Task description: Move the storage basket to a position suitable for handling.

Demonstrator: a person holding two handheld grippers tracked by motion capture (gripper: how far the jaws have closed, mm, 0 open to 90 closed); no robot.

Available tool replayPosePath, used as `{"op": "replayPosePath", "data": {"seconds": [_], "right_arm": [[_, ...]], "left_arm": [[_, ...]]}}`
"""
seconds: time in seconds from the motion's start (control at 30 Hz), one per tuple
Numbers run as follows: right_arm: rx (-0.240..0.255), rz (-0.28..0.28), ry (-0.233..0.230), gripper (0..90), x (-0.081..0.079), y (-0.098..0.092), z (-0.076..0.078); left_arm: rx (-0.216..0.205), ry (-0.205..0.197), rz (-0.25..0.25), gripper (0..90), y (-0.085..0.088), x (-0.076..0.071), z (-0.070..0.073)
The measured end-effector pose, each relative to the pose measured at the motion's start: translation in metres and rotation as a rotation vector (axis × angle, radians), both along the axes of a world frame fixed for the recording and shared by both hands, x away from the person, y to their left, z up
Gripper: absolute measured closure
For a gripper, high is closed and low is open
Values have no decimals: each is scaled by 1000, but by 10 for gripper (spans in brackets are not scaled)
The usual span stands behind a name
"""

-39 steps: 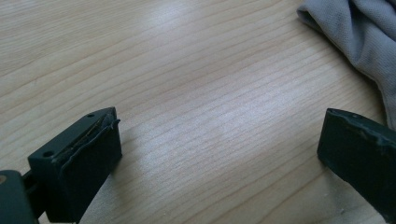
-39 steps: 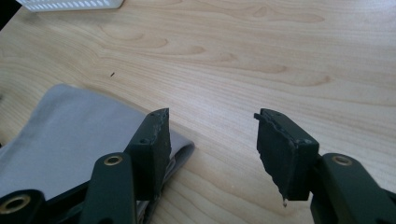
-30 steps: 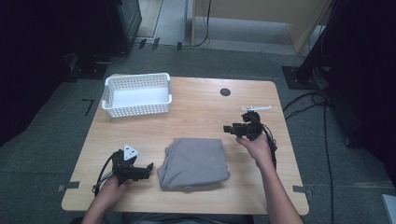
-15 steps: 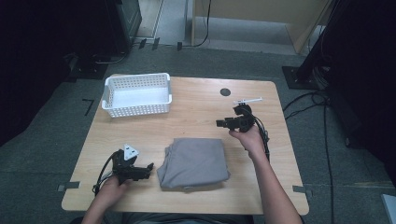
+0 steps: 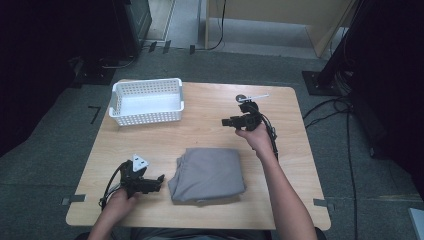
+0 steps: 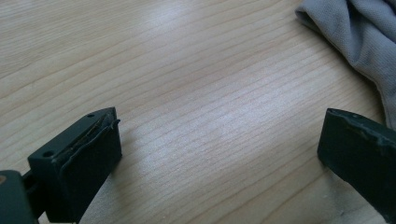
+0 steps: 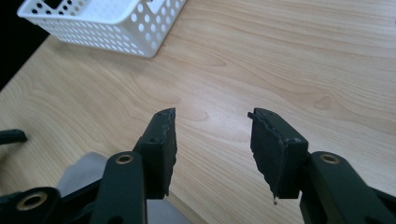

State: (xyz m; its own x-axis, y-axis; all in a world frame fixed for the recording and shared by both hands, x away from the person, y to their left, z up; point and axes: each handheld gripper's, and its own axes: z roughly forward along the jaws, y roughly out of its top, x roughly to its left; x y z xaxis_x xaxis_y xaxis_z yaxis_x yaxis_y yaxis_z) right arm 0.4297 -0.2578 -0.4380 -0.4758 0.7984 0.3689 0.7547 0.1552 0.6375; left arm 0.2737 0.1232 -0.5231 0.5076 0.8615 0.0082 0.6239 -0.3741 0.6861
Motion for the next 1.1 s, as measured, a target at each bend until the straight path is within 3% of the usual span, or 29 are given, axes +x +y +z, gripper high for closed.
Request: {"op": "replayPosePath", "data": {"seconds": [0.27, 0.47, 0.67, 1.1], "right_arm": [[-6, 6, 32, 517, 16, 13, 2], [3, 10, 31, 520, 29, 27, 8], [-20, 35, 17, 520, 41, 44, 12], [12, 45, 17, 532, 72, 81, 13]], "left_arm": [[0, 0, 0, 0, 0, 0, 0], [0, -1, 1, 0, 0, 0, 0], [2, 1, 2, 0, 0, 0, 0], [2, 1, 2, 0, 0, 0, 0]]}}
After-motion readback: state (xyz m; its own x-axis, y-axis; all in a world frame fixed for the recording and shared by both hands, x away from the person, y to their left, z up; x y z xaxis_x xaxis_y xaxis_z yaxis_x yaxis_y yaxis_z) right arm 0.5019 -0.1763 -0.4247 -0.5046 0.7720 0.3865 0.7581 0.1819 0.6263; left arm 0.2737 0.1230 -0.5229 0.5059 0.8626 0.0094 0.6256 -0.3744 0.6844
